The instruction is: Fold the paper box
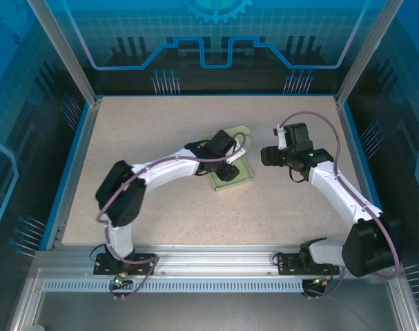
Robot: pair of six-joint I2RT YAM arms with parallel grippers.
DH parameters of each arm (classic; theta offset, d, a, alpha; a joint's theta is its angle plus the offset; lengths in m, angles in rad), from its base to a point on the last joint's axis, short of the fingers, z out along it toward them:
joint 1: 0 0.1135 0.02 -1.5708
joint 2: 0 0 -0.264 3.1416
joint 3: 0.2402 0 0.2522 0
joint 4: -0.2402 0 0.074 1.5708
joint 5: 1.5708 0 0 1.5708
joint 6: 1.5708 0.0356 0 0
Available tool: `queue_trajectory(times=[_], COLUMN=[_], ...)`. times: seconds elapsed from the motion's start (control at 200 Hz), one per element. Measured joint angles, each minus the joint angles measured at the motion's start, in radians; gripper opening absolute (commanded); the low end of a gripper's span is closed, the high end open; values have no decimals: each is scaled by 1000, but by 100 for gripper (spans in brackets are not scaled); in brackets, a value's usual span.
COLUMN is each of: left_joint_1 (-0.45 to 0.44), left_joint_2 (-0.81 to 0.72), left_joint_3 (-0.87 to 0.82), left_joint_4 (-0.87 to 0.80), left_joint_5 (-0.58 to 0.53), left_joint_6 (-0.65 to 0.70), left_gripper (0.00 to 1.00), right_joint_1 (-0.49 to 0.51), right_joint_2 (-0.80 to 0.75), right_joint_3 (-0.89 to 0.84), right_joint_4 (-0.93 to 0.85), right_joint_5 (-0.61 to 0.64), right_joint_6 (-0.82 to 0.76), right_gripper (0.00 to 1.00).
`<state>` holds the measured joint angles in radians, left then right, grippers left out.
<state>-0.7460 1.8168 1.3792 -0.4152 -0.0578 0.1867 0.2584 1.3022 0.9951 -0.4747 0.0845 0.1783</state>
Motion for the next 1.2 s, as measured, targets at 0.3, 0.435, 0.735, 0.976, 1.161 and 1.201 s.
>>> queue_trajectory(times=[0.3, 0.435, 0.735, 0.976, 1.161, 1.201], left_joint_1=[111, 246, 285, 285, 285, 285], left_joint_2=[-422, -467, -330, -214, -186, -178], left_joint_3=[-240, -342, -359, -311, -286, -280], left_joint_4=[62, 81, 157, 187, 201, 204], left_joint_5=[10, 29, 72, 105, 125, 128], left_joint_6=[-193, -286, -308, -272, -247, -245], left_gripper=[72, 76, 79, 66, 51, 48], right_joint_1=[48, 42, 10, -11, -11, -11], right_joint_2=[215, 291, 427, 493, 525, 531], right_joint_3=[112, 150, 242, 314, 354, 359], right_joint_4=[124, 167, 173, 146, 126, 124], right_joint_5=[-114, -172, -255, -293, -327, -329], right_joint_6=[-231, -373, -644, -727, -744, -748], right_gripper=[73, 72, 68, 56, 43, 40])
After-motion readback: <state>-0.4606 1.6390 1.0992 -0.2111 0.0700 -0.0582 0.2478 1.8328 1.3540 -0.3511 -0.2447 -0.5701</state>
